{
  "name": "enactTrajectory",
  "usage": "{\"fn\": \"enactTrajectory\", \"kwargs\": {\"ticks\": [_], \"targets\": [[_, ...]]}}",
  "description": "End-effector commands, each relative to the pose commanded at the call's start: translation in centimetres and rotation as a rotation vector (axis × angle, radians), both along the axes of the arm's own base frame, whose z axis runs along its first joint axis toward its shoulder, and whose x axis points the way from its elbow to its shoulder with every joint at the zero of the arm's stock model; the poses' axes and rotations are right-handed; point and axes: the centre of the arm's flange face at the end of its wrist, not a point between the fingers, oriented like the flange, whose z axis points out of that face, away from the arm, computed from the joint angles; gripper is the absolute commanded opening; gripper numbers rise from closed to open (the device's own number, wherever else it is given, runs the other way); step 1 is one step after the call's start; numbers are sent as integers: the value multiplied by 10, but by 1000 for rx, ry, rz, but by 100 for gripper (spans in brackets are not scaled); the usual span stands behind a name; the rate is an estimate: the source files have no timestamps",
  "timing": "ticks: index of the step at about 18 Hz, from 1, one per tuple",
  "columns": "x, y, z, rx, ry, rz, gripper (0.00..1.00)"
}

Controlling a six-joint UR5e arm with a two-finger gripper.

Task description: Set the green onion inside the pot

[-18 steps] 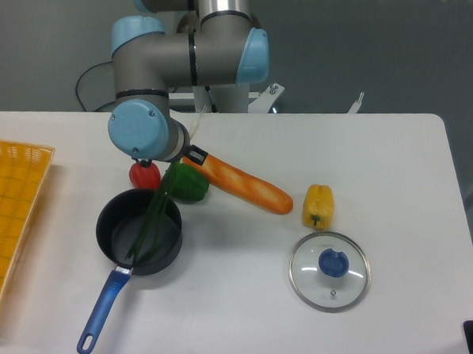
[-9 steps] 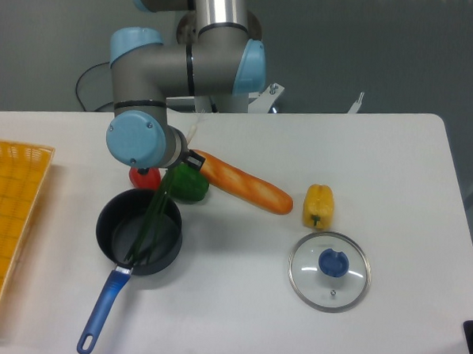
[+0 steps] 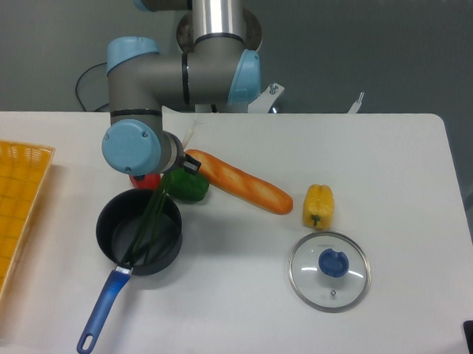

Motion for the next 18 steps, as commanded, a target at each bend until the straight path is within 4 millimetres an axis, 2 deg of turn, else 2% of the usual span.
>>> {"fn": "enactTrajectory", "kwargs": {"ticks": [2,4,5,9,14,16,18], "targets": [[-1,1,0,8,4,-5,59],[-2,3,-2,7,5,-6,94],[-3,3,-4,4,4,-4,100],[-4,4,3,20,14,-1,100],[-23,23,48,208,128,9,100],[-34,26,54,256,160,15,100],[-35,28,57,282,173,6,100]]}}
